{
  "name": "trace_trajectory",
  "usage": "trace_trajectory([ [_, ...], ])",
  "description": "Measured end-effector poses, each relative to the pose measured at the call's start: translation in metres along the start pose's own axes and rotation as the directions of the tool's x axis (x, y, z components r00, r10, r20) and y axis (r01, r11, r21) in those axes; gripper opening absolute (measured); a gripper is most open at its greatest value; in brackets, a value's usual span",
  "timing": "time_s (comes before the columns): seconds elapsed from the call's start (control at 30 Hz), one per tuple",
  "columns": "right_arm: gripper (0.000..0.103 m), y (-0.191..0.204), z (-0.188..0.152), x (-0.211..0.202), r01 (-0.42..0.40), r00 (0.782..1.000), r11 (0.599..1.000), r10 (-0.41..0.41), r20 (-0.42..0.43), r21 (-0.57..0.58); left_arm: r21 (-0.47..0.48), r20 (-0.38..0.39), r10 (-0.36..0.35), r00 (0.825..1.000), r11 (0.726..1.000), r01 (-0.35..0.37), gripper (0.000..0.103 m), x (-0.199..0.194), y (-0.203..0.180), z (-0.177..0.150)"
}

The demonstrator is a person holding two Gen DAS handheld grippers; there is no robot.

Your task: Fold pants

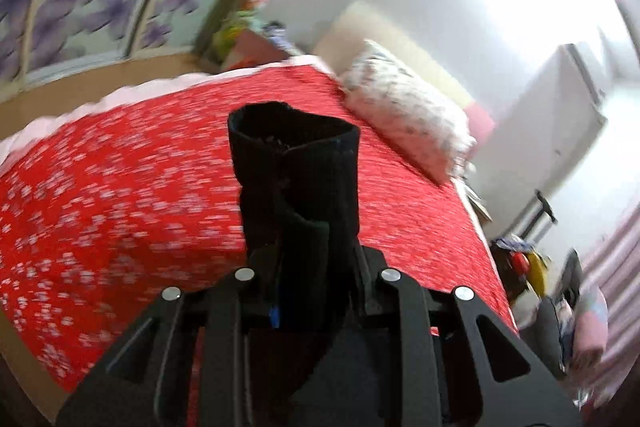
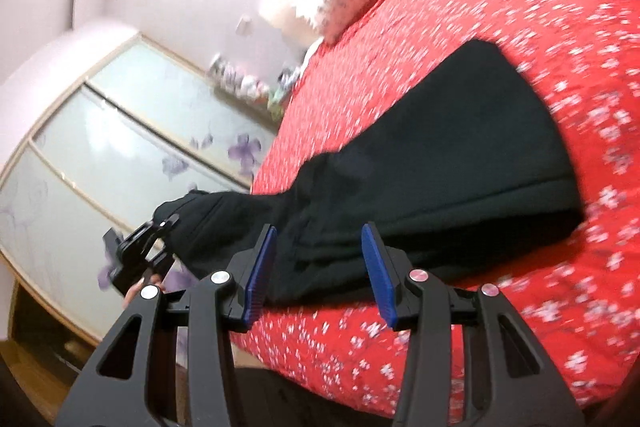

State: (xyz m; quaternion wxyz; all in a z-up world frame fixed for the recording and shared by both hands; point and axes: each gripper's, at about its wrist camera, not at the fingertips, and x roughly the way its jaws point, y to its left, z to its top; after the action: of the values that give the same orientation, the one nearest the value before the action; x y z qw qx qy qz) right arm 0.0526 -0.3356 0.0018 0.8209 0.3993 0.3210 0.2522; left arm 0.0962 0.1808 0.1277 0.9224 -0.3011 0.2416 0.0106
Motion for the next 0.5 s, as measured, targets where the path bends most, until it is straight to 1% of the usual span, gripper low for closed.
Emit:
trace_trajectory([
  [0.07, 0.046, -0.007, 0.004, -0.011, -0.003, 0.999, 1.000, 0.002, 0.035, 0.025, 0.051, -0.012, -0.047, 0.999, 0.998, 0.048, 0.024, 0.002, -0.036, -0.006],
  [0.1, 0.046, -0.010, 0.005, -0.014, -0.003, 0.999, 0.999, 0.002, 0.047, 0.034, 0.064, -0.022, -0.064, 0.998, 0.996, 0.065, 0.024, 0.004, -0.046, -0.007],
  [0.2, 0.046, -0.018, 0.010, -0.025, -0.006, 0.997, 0.998, 0.001, 0.081, 0.060, 0.116, -0.075, -0.119, 0.990, 0.985, 0.128, 0.024, 0.019, -0.093, -0.027],
  [0.3, 0.046, -0.027, 0.012, -0.034, -0.004, 0.994, 0.997, -0.004, 0.107, 0.079, 0.138, -0.140, -0.157, 0.978, 0.975, 0.177, 0.024, 0.034, -0.127, -0.052],
  [0.4, 0.046, -0.032, 0.013, -0.041, 0.001, 0.992, 0.995, -0.014, 0.129, 0.097, 0.161, -0.228, -0.183, 0.956, 0.962, 0.222, 0.024, 0.059, -0.164, -0.090],
  [0.43, 0.046, -0.035, 0.013, -0.043, 0.003, 0.990, 0.994, -0.017, 0.138, 0.105, 0.169, -0.271, -0.188, 0.944, 0.956, 0.239, 0.024, 0.071, -0.179, -0.111],
  [0.5, 0.046, -0.041, 0.015, -0.049, 0.005, 0.988, 0.993, -0.023, 0.150, 0.120, 0.175, -0.327, -0.192, 0.925, 0.950, 0.260, 0.024, 0.087, -0.196, -0.137],
])
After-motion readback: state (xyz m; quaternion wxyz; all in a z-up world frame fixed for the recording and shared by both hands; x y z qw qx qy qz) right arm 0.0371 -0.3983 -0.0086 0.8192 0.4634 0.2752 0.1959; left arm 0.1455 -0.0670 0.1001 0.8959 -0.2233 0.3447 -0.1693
